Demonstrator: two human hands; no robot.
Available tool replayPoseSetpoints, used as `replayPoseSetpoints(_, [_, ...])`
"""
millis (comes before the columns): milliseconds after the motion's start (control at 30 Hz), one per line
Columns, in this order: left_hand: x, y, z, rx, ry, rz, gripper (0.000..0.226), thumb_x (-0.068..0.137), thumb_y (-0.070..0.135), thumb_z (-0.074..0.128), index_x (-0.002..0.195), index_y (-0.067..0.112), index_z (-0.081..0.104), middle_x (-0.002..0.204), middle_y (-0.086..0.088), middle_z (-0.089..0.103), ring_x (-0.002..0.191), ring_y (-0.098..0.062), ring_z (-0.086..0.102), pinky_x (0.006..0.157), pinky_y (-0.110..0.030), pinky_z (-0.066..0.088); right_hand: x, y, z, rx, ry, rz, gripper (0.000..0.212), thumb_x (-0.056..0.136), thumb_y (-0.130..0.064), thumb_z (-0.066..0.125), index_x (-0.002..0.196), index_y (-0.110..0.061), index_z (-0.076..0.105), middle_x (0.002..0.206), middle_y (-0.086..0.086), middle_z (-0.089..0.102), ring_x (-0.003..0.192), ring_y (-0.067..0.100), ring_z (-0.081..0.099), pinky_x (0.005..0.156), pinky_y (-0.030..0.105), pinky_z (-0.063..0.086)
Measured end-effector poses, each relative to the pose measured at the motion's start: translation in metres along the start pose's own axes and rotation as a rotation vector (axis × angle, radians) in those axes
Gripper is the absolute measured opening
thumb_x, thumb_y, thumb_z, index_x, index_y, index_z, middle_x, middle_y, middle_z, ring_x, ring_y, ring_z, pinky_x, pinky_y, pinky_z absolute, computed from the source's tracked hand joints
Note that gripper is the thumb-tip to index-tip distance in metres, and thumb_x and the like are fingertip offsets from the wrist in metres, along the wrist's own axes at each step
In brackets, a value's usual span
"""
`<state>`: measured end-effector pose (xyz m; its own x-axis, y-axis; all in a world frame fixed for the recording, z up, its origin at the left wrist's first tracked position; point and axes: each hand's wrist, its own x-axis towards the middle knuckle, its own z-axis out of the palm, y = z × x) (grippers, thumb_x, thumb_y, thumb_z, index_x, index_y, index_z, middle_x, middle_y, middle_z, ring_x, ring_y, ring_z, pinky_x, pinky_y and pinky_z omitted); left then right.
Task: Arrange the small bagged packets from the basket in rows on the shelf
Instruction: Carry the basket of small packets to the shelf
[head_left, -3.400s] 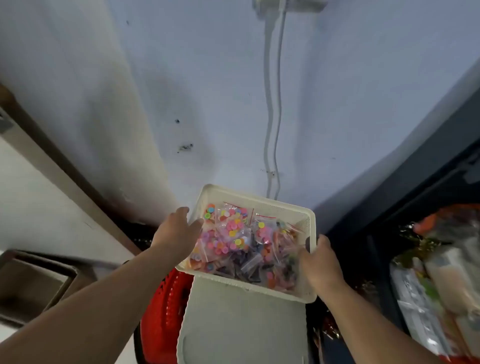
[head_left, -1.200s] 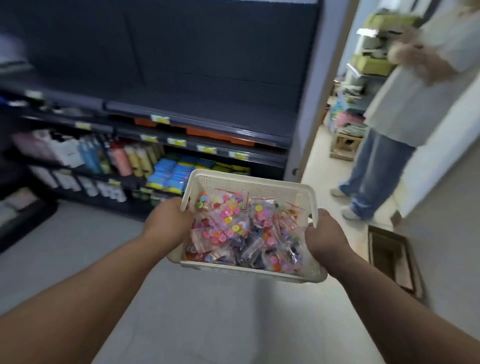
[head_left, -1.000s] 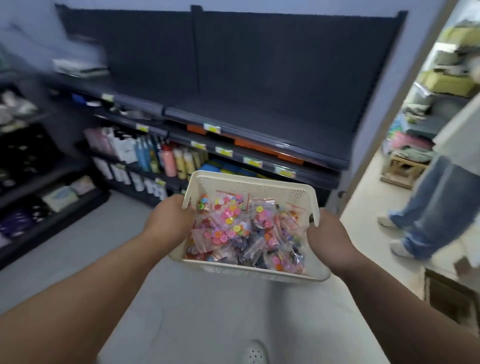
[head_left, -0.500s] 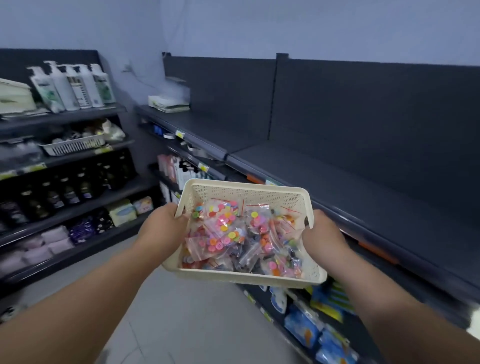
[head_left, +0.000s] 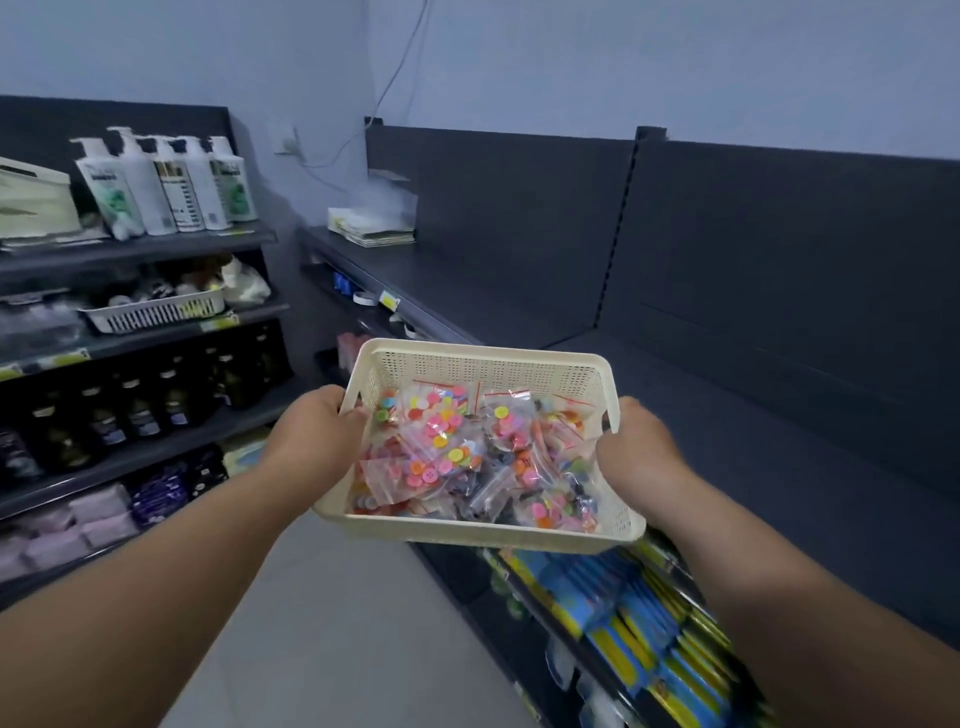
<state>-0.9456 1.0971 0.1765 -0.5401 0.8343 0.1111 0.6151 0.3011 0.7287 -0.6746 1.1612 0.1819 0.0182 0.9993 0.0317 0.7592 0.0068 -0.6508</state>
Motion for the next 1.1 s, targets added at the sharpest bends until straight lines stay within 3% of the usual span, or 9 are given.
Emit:
replayPoseSetpoints(367, [0.220, -0.015, -0.008, -0.089, -0.075, 0.026, 0.028, 0.094, 0.025, 0.040, 0.074, 0.014, 0.058, 0.068, -0.007, 0.059, 0.063, -0.026, 0.053, 0.059, -0.031, 0.039, 0.155, -0.104, 0.075, 0.087, -0.008, 0.060, 0.026, 0.086, -0.003, 0.034, 0.098, -0.020, 0.051, 0.087, 0.000, 0.057, 0.075, 0.018, 0.057, 0.057, 0.029, 0.046])
replayPoseSetpoints(500, [0.279, -0.018, -0.006, -0.117, -0.097, 0.014, 0.029, 0.093, 0.023, 0.041, 0.073, 0.014, 0.060, 0.068, -0.006, 0.063, 0.063, -0.027, 0.057, 0.061, -0.031, 0.042, 0.204, -0.126, 0.097, 0.114, -0.031, 0.078, 0.029, 0.083, -0.006, 0.033, 0.097, -0.023, 0.052, 0.090, 0.000, 0.061, 0.080, 0.022, 0.061, 0.071, 0.039, 0.054])
replayPoseSetpoints(767, [0.411, -0.014, 0.025, -0.042, -0.076, 0.029, 0.027, 0.094, 0.022, 0.041, 0.074, 0.016, 0.058, 0.063, -0.003, 0.058, 0.058, -0.023, 0.052, 0.055, -0.028, 0.036, 0.338, -0.161, 0.141, 0.088, -0.054, 0.058, 0.026, 0.085, -0.002, 0.034, 0.099, -0.016, 0.052, 0.091, 0.001, 0.058, 0.077, 0.018, 0.057, 0.057, 0.028, 0.042])
replayPoseSetpoints(1100, [0.596, 0.002, 0.072, 0.087, 0.004, 0.012, 0.027, 0.091, 0.022, 0.042, 0.071, 0.013, 0.057, 0.069, -0.007, 0.062, 0.065, -0.027, 0.057, 0.059, -0.029, 0.041, 0.537, -0.206, 0.193, 0.086, -0.063, 0.020, 0.021, 0.084, -0.003, 0.039, 0.096, -0.014, 0.052, 0.091, 0.002, 0.059, 0.078, 0.019, 0.056, 0.059, 0.029, 0.042])
